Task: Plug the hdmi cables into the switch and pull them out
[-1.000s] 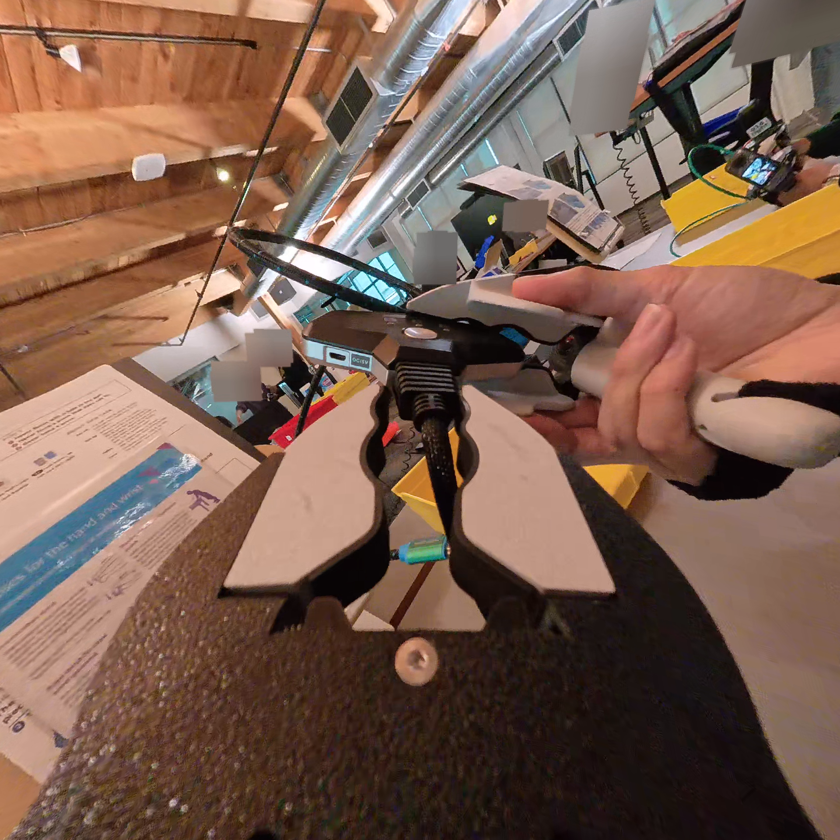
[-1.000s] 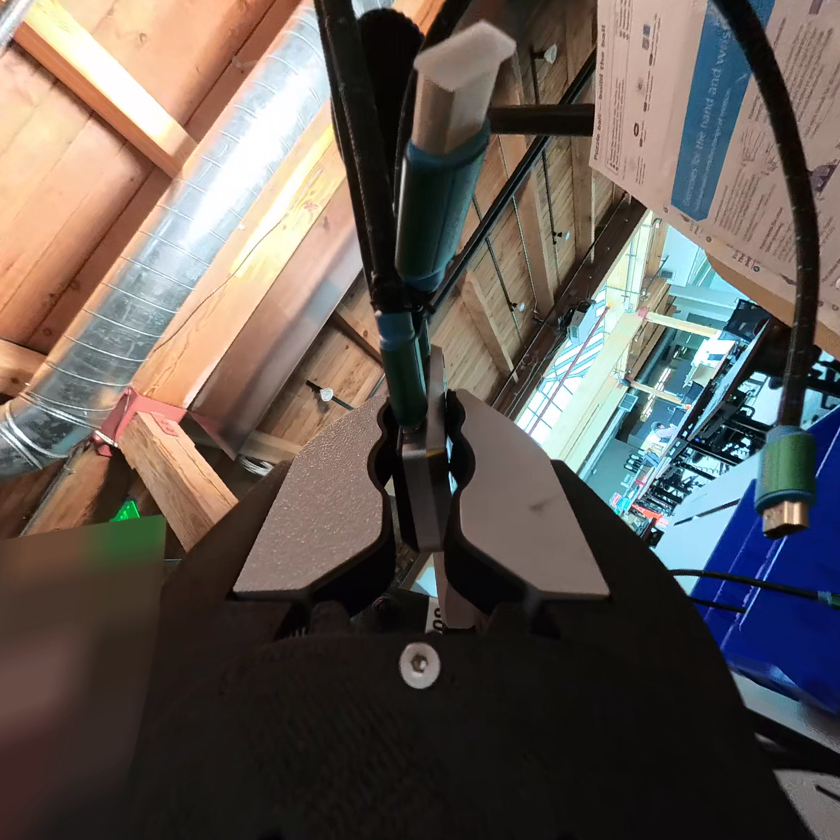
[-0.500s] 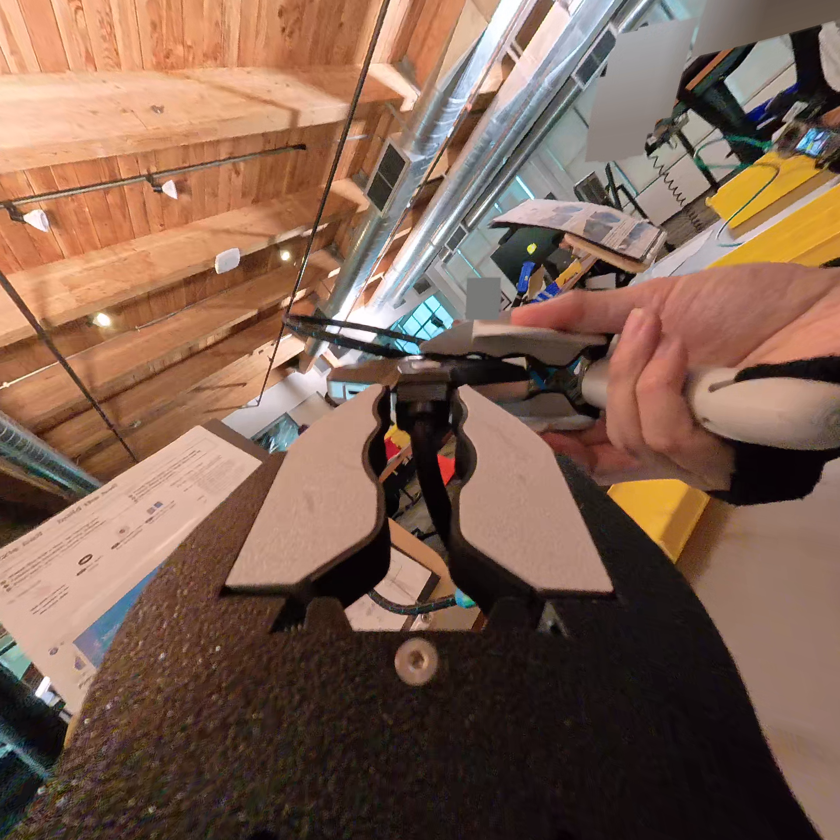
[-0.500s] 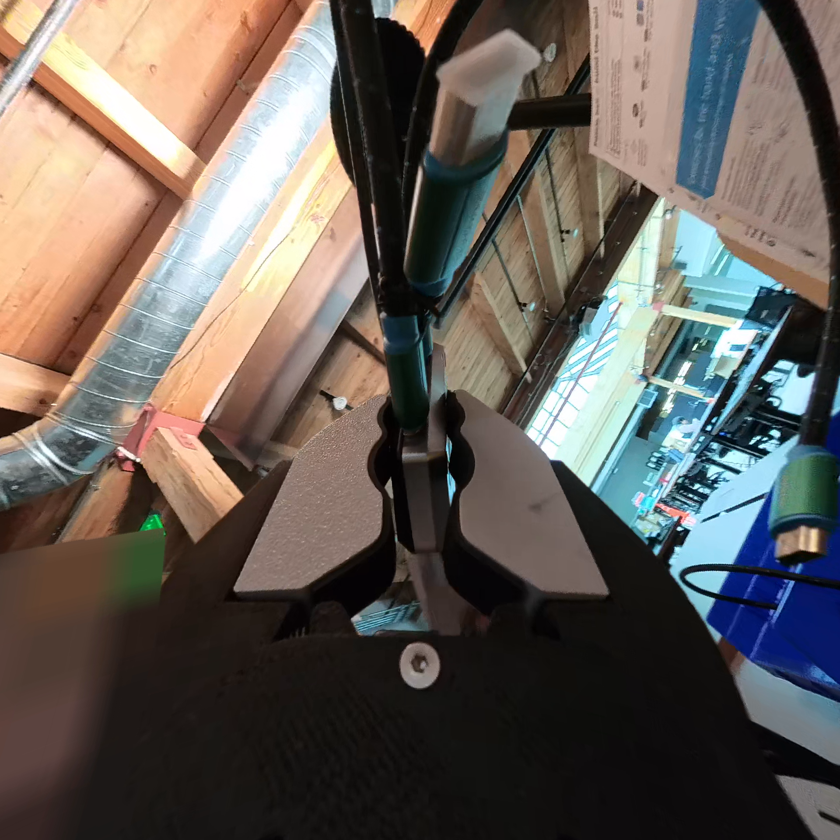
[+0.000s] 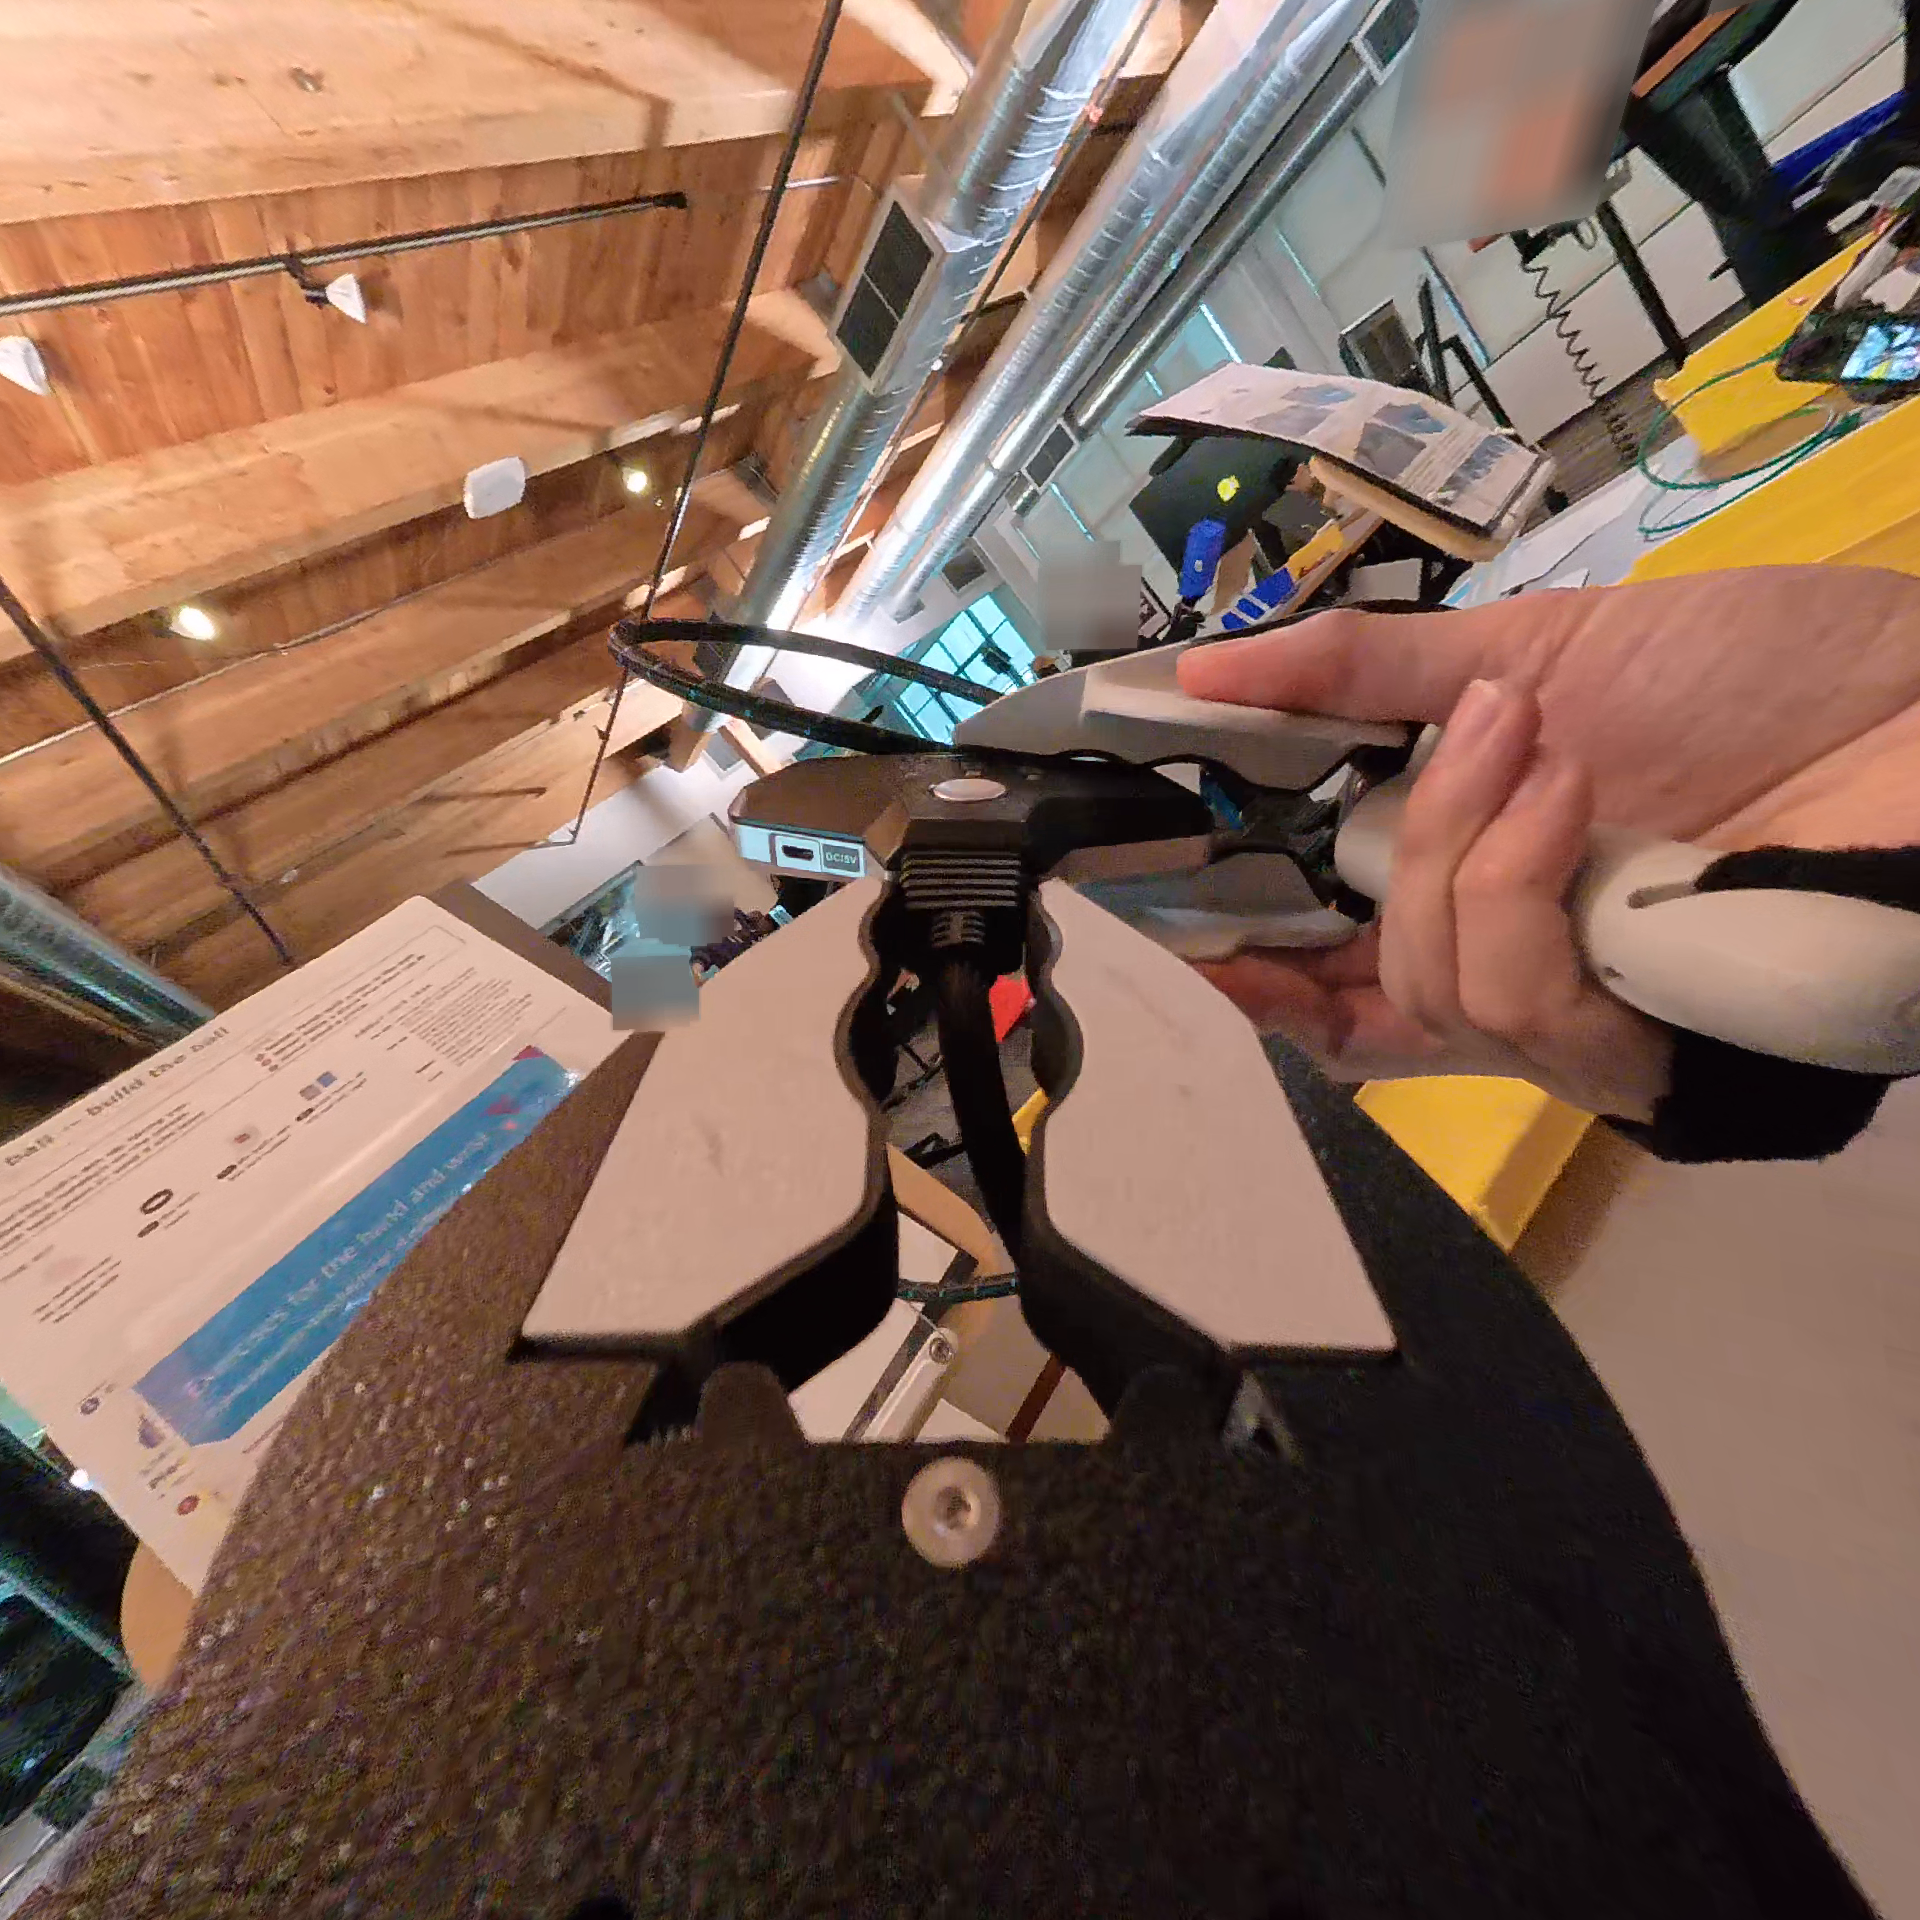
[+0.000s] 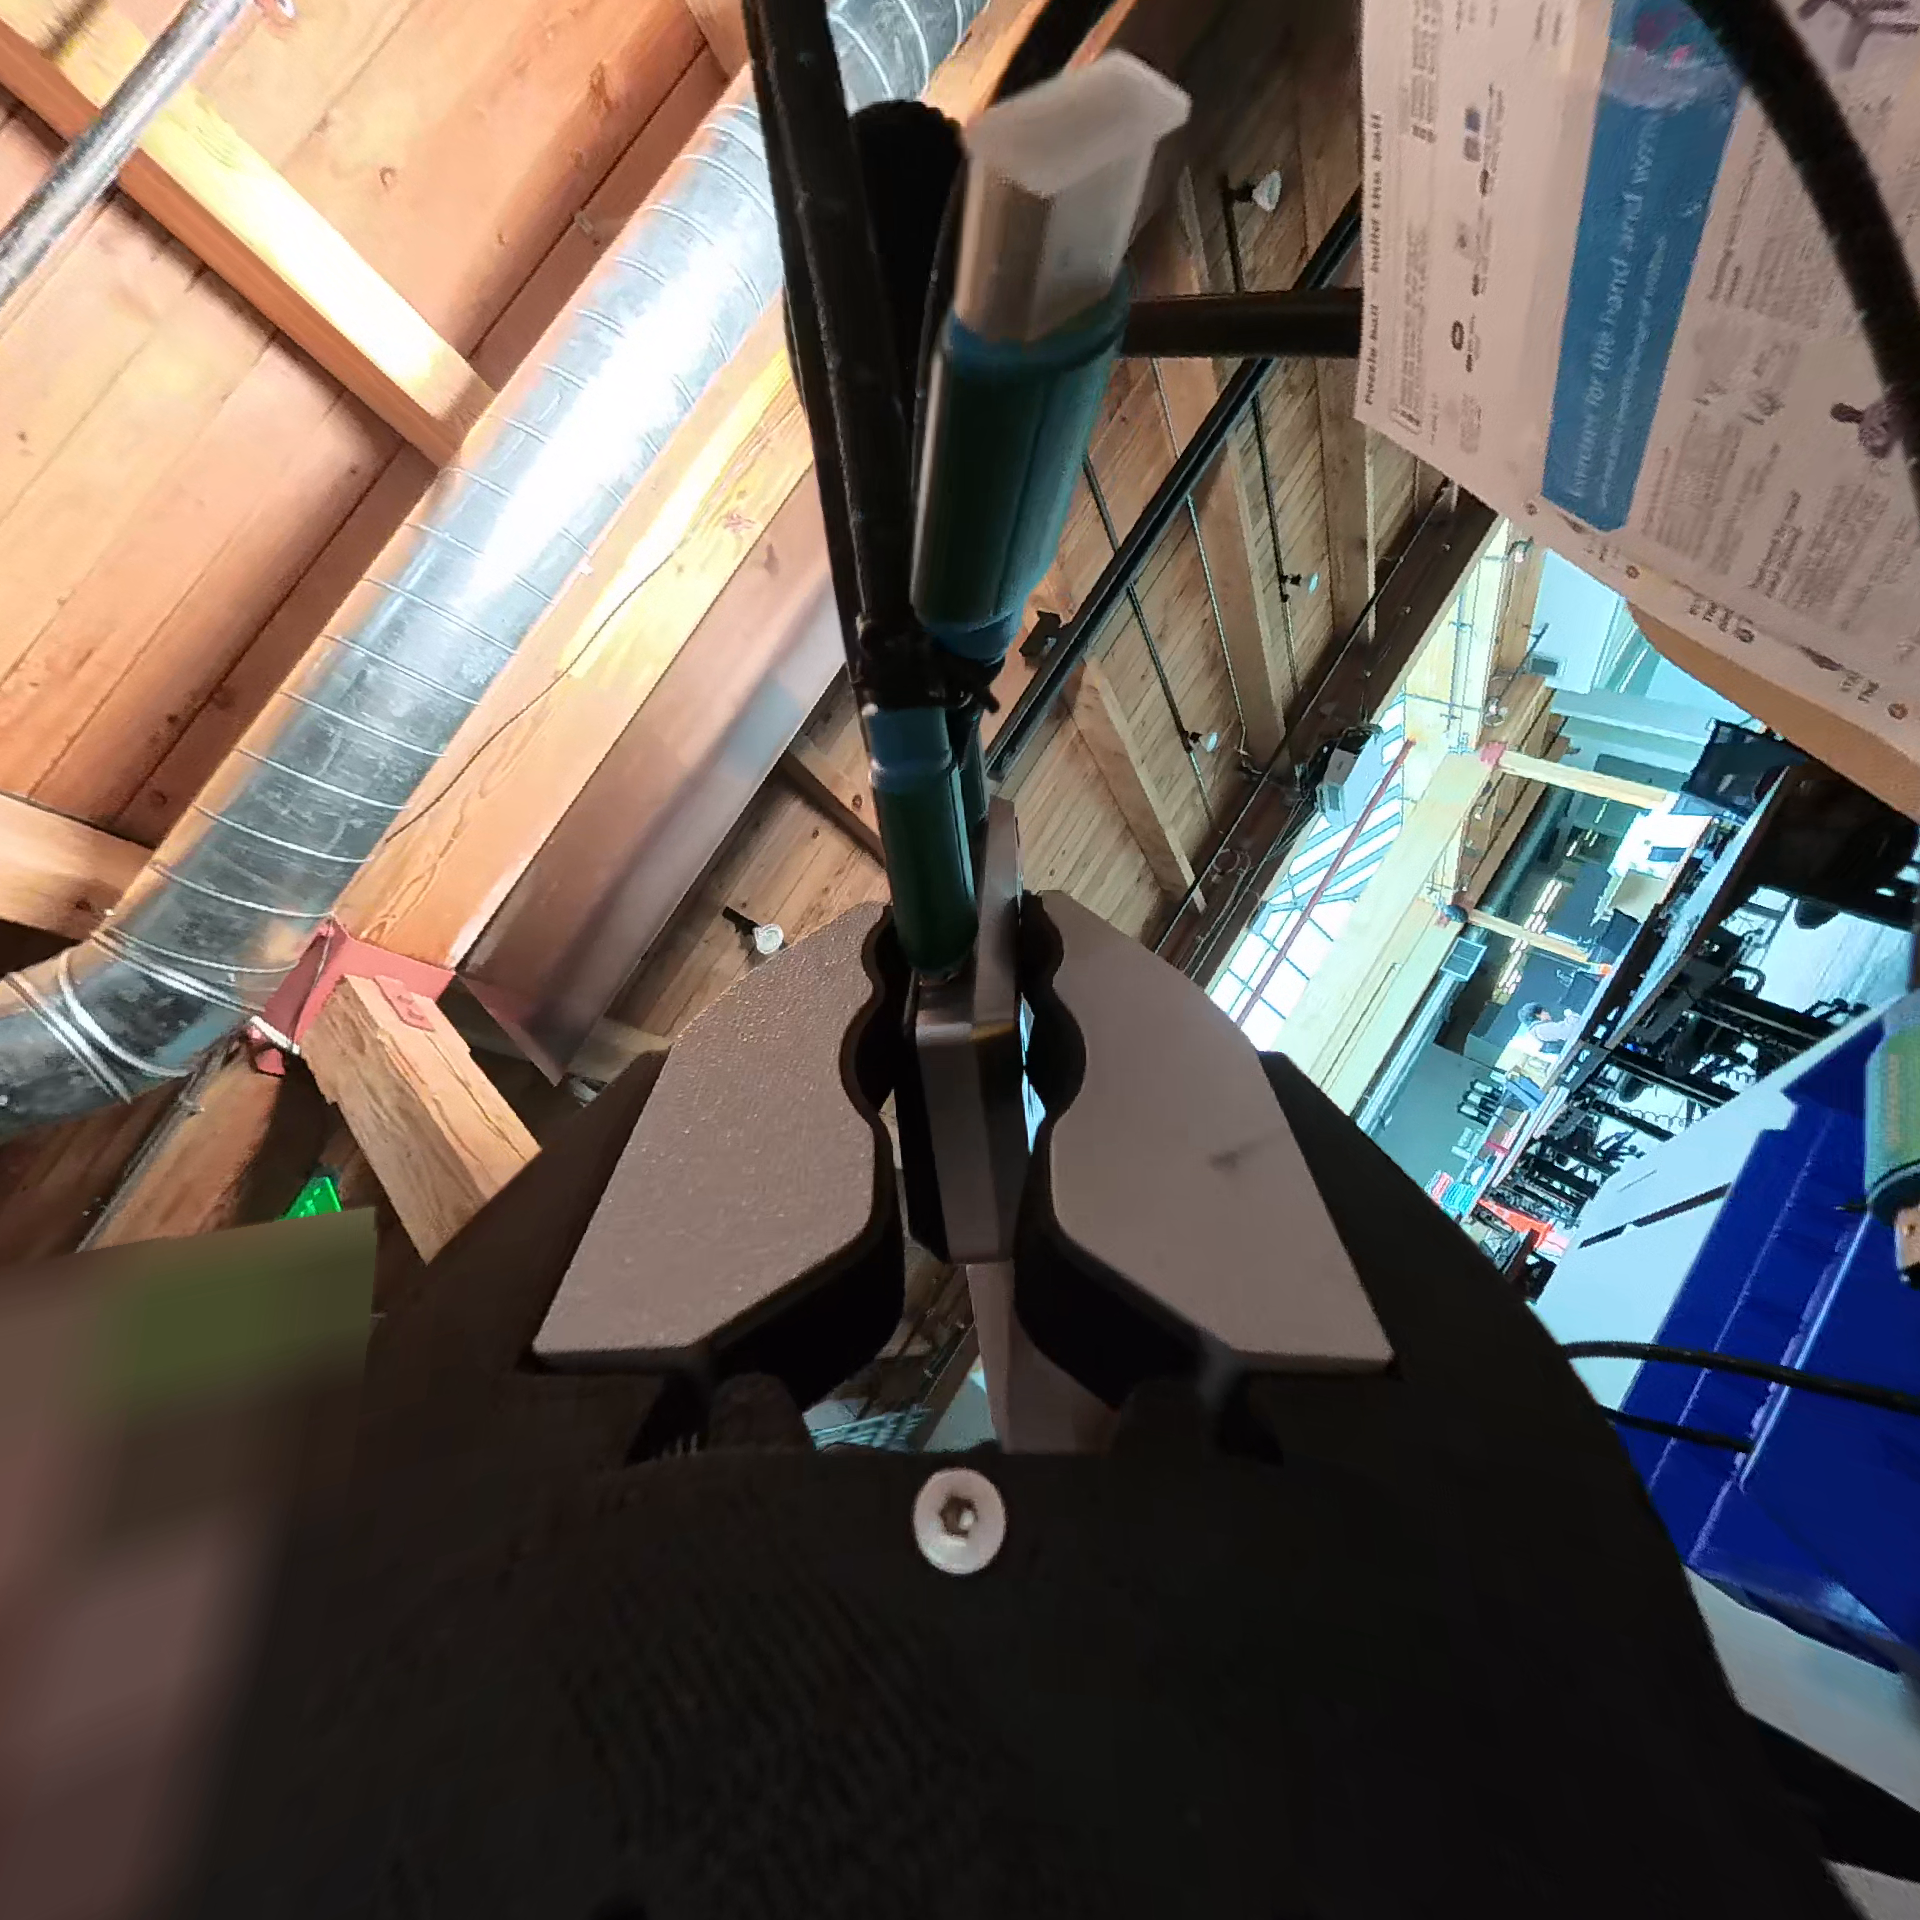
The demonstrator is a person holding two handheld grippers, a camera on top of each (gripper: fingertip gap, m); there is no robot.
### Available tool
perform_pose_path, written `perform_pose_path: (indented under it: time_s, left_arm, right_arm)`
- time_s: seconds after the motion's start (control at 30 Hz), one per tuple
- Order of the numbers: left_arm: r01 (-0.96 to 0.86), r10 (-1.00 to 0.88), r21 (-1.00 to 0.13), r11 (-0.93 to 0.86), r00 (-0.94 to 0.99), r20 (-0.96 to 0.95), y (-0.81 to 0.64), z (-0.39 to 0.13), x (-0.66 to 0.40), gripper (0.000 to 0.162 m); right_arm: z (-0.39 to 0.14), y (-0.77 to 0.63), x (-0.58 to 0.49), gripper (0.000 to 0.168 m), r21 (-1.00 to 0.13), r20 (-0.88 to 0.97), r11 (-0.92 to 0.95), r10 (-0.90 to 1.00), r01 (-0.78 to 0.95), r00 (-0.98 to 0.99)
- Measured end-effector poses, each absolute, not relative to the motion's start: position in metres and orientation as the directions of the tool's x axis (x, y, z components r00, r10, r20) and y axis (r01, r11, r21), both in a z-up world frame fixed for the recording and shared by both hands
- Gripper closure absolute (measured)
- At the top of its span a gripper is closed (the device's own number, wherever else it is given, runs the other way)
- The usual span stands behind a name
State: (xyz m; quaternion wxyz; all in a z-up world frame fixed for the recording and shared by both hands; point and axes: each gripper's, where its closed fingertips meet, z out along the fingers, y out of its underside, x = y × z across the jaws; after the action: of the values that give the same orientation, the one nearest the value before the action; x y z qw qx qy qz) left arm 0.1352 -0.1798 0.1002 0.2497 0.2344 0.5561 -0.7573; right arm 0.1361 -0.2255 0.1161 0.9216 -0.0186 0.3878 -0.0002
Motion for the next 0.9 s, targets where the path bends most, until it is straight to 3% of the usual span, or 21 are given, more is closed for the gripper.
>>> perform_pose_path:
  time_s: [0.37, 0.53, 0.63, 0.8, 0.9]
  left_arm:
    - [0.662, -0.175, -0.68, -0.314, -0.745, -0.644, -0.182, 0.1, 0.135, 0.14]
    - [0.61, -0.136, -0.742, -0.279, -0.79, -0.598, -0.185, 0.098, 0.139, 0.14]
    - [0.512, -0.08, -0.805, -0.3, -0.854, -0.514, -0.181, 0.103, 0.141, 0.14]
    - [0.288, 0.052, -0.878, -0.382, -0.942, -0.332, -0.155, 0.12, 0.154, 0.14]
    - [0.157, 0.116, -0.907, -0.39, -0.969, -0.218, -0.139, 0.122, 0.176, 0.14]
  right_arm:
    - [0.12, -0.222, 0.136, 0.146, -0.078, -0.693, 0.997, -0.061, 0.01, 0.718]
    - [0.117, -0.225, 0.139, 0.147, -0.123, -0.716, 0.992, -0.101, 0.017, 0.691]
    - [0.122, -0.218, 0.14, 0.143, -0.29, -0.686, 0.956, -0.248, 0.056, 0.684]
    - [0.14, -0.193, 0.127, 0.121, -0.579, -0.499, 0.809, -0.447, 0.098, 0.742]
    - [0.142, -0.199, 0.123, 0.097, -0.715, -0.383, 0.654, -0.662, 0.248, 0.644]
